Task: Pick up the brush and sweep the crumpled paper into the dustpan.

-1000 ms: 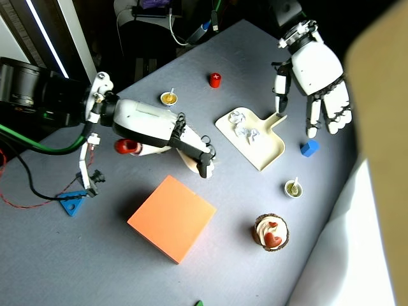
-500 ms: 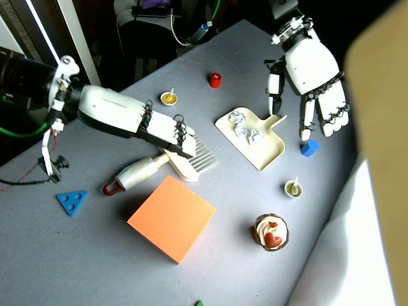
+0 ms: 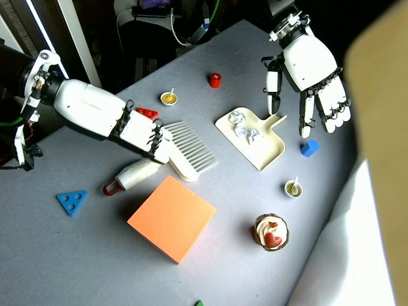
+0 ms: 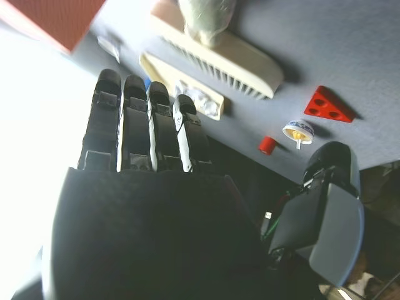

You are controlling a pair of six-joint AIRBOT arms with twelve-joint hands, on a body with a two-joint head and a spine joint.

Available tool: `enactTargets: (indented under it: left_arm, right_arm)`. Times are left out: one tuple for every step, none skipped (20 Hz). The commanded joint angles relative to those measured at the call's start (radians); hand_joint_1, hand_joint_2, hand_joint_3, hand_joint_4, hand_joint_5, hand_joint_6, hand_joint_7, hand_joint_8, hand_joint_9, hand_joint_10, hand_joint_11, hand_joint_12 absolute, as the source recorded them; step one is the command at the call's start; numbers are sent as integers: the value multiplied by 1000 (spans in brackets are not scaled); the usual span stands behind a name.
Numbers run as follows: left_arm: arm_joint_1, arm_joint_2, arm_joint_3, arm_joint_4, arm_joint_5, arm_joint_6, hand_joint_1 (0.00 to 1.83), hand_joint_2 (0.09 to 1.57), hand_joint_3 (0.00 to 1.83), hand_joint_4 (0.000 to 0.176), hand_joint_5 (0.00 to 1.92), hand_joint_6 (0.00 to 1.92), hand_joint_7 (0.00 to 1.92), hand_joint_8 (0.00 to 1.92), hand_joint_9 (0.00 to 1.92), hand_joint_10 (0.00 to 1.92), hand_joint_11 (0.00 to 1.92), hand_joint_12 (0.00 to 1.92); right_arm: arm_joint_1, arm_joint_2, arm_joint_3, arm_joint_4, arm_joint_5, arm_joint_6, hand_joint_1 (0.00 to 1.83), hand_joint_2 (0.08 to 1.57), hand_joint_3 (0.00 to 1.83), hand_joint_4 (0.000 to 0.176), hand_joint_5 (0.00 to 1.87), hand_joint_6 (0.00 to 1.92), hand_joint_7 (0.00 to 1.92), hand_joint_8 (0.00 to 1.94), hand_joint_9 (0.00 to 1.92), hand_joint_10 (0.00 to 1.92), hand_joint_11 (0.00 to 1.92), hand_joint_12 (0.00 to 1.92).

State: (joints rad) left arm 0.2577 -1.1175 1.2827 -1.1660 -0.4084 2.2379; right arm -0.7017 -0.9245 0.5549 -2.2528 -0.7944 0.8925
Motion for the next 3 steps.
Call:
enactTargets:
  left_arm:
    - [-16,9,-3,27,-67,11,856,1025,8,153,641,1,293,1,226,1,136,11]
    - [-19,9,-3,25,-69,12,850,1033,10,163,612,0,279,0,235,5,160,21]
    - [-23,9,-3,21,-71,19,865,1046,12,156,618,4,291,5,265,14,227,51]
  right_arm:
    - [9,15,4,-62,-52,17,206,817,7,0,110,19,138,14,144,14,162,16]
    - [8,23,9,-95,-38,37,211,824,3,0,136,10,153,6,156,7,171,15]
    - [-5,40,19,-168,-26,115,199,836,6,0,149,9,161,6,156,4,167,12]
